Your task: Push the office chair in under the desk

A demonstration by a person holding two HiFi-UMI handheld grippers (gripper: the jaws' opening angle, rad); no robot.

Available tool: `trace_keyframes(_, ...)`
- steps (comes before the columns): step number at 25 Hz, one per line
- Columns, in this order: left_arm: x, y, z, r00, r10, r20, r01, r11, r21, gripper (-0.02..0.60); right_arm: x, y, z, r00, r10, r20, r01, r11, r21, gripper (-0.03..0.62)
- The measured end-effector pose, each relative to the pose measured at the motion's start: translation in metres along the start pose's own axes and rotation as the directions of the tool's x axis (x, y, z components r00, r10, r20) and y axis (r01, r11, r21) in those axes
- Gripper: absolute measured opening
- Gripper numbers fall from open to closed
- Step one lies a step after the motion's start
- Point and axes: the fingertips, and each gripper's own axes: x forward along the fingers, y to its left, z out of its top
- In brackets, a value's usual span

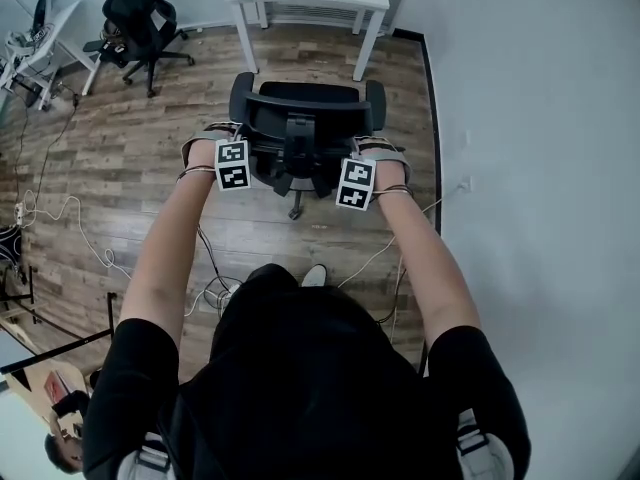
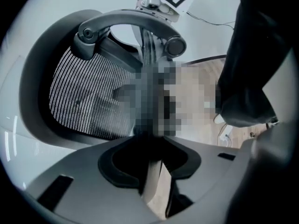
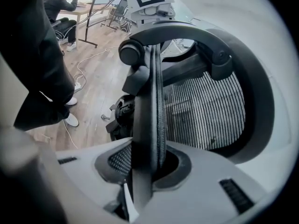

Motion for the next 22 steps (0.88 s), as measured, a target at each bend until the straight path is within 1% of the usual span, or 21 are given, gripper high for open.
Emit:
trace_keyframes(4,0.011,0.02,-0.007,1.0,-0.009,0.002,0.009,1.0,0.009,0.123,0.013,-0.019,0.001,1.0,0.002,-0.002,-0.001,1.0,0.005,0.097)
trace_keyframes(7,0.016,0.039,-0.016,1.0,-0.003,0.015,0.003,1.0,0.017,0.124,0.023,-0.037,0.006,1.0,-0.007,-0.008,0.007,1.0,0.004,0.097)
trace_keyframes(12,0.032,0.065,-0.03,0.999,-0.015,0.038,0.014,1.0,0.028,0.124,0.042,-0.059,0.014,1.0,0.009,-0.014,-0.009,1.0,0.021,0.097)
trace_keyframes(22,0.07,0.141,-0.072,0.998,0.004,0.062,-0.008,0.998,0.066,0.124,0.089,-0.125,0.035,0.999,0.004,-0.046,-0.002,0.998,0.057,0.097)
